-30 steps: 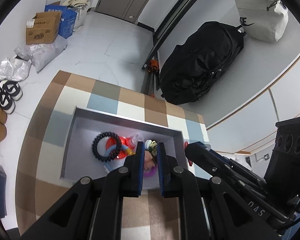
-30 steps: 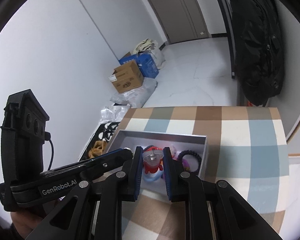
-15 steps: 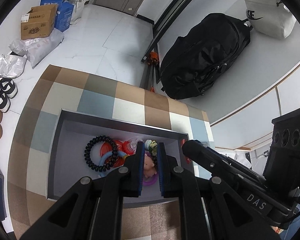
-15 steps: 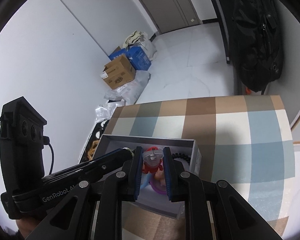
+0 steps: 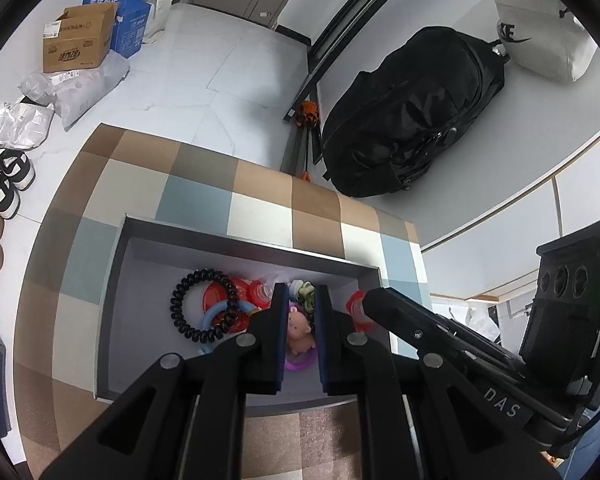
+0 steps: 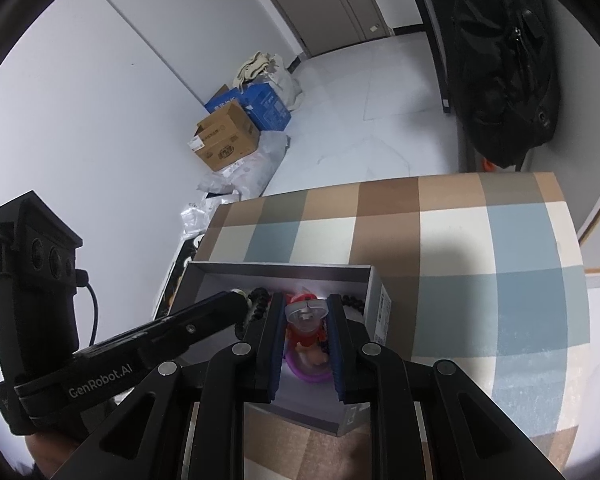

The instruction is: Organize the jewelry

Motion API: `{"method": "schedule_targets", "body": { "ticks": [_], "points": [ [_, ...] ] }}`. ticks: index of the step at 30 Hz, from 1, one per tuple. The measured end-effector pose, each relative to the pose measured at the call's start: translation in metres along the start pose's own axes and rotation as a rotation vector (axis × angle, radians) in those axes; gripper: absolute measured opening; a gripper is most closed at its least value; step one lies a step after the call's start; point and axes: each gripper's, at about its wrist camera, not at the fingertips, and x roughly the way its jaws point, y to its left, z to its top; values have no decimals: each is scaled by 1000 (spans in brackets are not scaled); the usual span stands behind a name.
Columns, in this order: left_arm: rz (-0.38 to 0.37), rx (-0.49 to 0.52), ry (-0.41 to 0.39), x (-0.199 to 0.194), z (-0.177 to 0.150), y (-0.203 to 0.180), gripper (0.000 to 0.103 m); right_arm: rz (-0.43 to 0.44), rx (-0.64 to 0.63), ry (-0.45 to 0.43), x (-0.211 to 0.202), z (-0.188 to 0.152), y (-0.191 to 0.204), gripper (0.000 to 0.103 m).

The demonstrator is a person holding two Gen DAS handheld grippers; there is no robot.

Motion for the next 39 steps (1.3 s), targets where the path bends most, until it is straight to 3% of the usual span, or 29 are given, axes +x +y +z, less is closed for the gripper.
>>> {"method": "schedule_targets", "body": {
  "ticks": [2,4,5,6,9,17,23,26,31,35,39],
  "points": [
    [0,-1,-10,-2,1,0,10,-3,-10,-14,-2,1,1,21],
    [-12,-8,-24,-4,1,1,19,2,-20,-31,-6,1,2,26],
    [-16,-11,-32,-6,0,2,27,-1,-23,-46,-10,1,3,39],
    [-18,-14,-44,-7,0,2,35,1,-21,-54,-12,0,3,45],
    [6,-2,-68,-10,-1,0,51,7,-12,-57,-13,0,0,48],
    [44,23,-75,-10,-3,-2,52,-8,14,-85,-22,0,-6,67],
    [92,53,-94,-18,-5,-5,53,-6,-5,-83,-25,-3,-2,68],
    [116,62,-117,-25,-9,-7,68,-6,-21,-101,-32,-6,1,73],
    [152,94,-183,-38,-16,-13,70,-7,-42,-149,-48,-14,4,84],
    [196,118,-240,-48,-27,-15,82,-15,-61,-171,-57,-23,7,90],
    [228,135,-277,-56,-35,-16,83,-18,-81,-206,-68,-35,9,97]
  ]
}}
